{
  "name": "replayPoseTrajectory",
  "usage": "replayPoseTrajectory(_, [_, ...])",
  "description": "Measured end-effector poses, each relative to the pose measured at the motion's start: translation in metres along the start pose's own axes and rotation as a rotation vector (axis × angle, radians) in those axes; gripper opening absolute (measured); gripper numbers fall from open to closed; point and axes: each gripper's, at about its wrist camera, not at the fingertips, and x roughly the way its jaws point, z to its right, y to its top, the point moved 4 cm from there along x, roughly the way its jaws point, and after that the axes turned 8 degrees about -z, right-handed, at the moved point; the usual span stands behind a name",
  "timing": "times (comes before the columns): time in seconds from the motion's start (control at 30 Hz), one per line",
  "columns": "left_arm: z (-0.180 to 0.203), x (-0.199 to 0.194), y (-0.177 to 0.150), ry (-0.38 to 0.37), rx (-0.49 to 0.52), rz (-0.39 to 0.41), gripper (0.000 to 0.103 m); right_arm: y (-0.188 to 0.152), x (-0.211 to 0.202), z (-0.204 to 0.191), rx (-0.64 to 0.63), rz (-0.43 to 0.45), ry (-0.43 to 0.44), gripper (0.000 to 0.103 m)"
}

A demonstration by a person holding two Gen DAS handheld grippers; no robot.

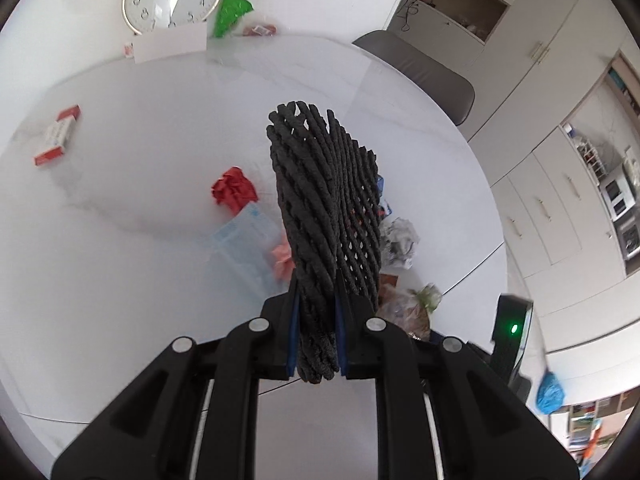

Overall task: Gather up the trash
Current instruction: 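Carry net and snack bag over the bin and release both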

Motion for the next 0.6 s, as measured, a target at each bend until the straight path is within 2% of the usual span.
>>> replayPoseTrajectory(0.07, [-0.004, -0.007, -0.007, 0.011, 0.019, 0.006, 0.014, -0.001, -0.002, 0.002, 0.004, 0.008, 0.013, 0.064])
replayPoseTrajectory(0.17, [-0.008, -0.014, -0.019, 0.011, 0.039, 0.002, 0.014, -0.005, -0.010, 0.001, -0.007, 0.015, 0.028, 0.058])
replayPoseTrajectory(0.3, [-0.005, -0.022, -0.032, 0.020, 0.079, 0.013, 0.014, -0.016, -0.027, -0.002, -0.033, 0.042, 0.049, 0.056])
replayPoseTrajectory(0.43, [0.002, -0.027, -0.042, -0.004, 0.110, 0.010, 0.014, -0.032, -0.050, -0.005, -0.039, 0.069, 0.083, 0.056])
replayPoseTrajectory(0.5, [0.010, -0.030, -0.047, -0.008, 0.142, 0.007, 0.014, -0.043, -0.065, -0.004, -0.040, 0.089, 0.103, 0.056])
replayPoseTrajectory(0.6, [0.030, -0.031, -0.056, -0.036, 0.204, -0.002, 0.014, -0.071, -0.097, 0.013, -0.031, 0.122, 0.086, 0.056])
